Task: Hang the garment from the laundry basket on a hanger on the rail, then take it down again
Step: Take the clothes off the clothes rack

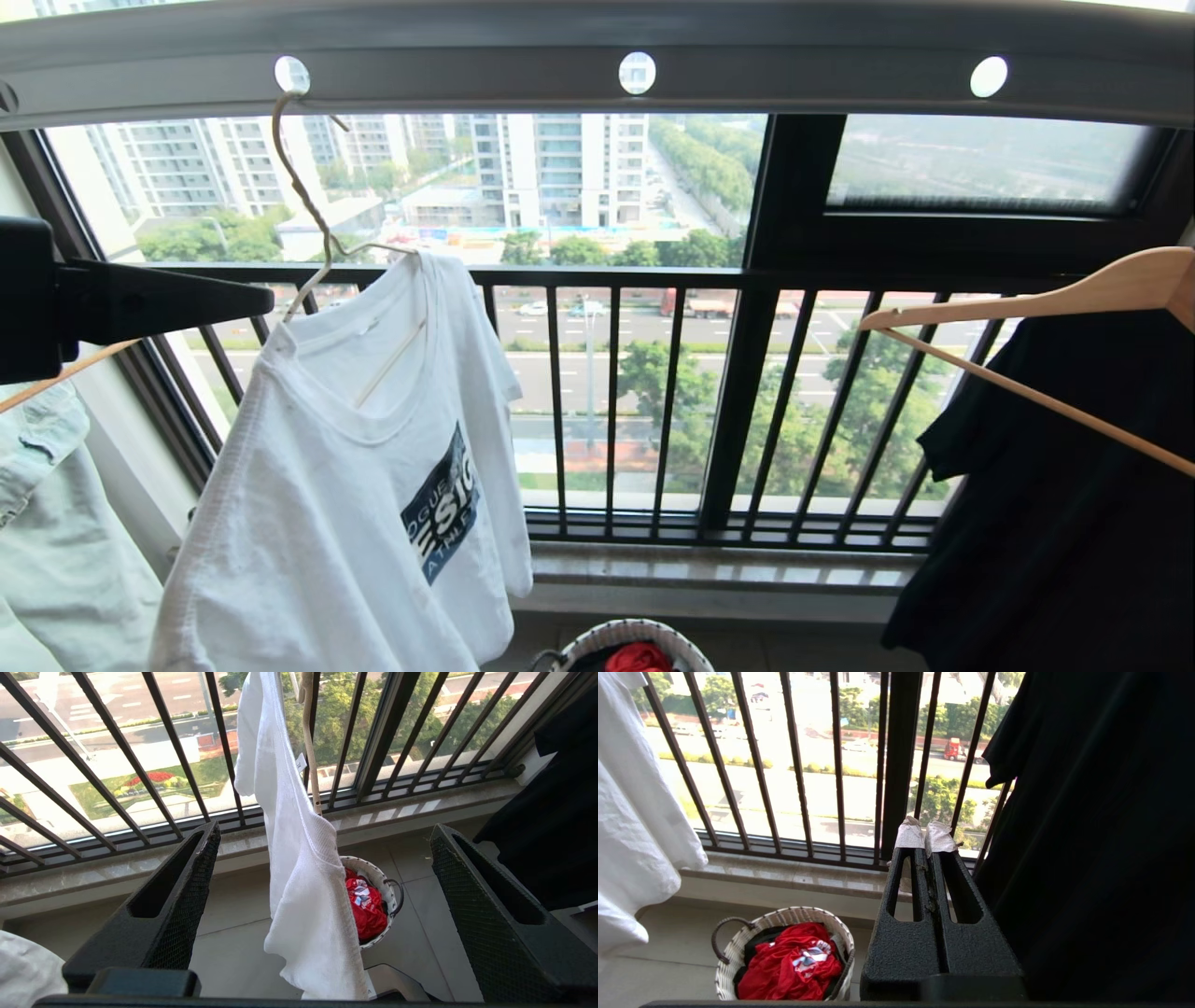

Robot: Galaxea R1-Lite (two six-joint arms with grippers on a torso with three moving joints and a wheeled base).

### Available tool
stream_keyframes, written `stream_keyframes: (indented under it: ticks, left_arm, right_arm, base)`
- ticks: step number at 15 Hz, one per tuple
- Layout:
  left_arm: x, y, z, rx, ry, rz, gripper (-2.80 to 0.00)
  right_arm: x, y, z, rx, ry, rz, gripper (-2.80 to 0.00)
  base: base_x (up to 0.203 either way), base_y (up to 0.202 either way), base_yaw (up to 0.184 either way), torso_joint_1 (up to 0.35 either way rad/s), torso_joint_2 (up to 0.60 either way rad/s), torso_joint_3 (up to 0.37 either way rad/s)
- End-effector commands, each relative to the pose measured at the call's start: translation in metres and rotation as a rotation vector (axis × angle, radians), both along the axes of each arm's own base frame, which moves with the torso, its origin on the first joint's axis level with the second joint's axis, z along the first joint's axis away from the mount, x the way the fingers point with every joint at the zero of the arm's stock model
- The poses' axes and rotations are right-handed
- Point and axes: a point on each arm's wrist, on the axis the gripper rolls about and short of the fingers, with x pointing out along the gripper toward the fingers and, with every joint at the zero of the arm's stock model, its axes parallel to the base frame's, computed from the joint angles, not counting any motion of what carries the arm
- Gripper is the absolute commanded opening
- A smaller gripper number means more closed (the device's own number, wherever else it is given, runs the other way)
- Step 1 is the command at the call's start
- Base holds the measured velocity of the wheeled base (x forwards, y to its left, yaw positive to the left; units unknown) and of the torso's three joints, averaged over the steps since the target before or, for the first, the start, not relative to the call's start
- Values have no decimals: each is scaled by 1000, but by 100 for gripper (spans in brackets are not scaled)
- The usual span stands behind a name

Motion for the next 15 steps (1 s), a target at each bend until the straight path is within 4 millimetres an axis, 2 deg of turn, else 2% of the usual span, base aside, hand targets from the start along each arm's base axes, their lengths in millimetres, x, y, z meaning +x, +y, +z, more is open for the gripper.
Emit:
stream_keyframes:
  ticks: [1, 15]
  left_arm:
    - [16, -6, -8, 4, 3, 8, 0]
    - [104, -45, -25, 53, -65, 48, 0]
  right_arm:
    - [0, 0, 0, -1, 1, 1, -280]
    - [0, 0, 0, -1, 1, 1, -280]
  base:
    - [0, 0, 0, 0, 0, 0]
    - [0, 0, 0, 0, 0, 0]
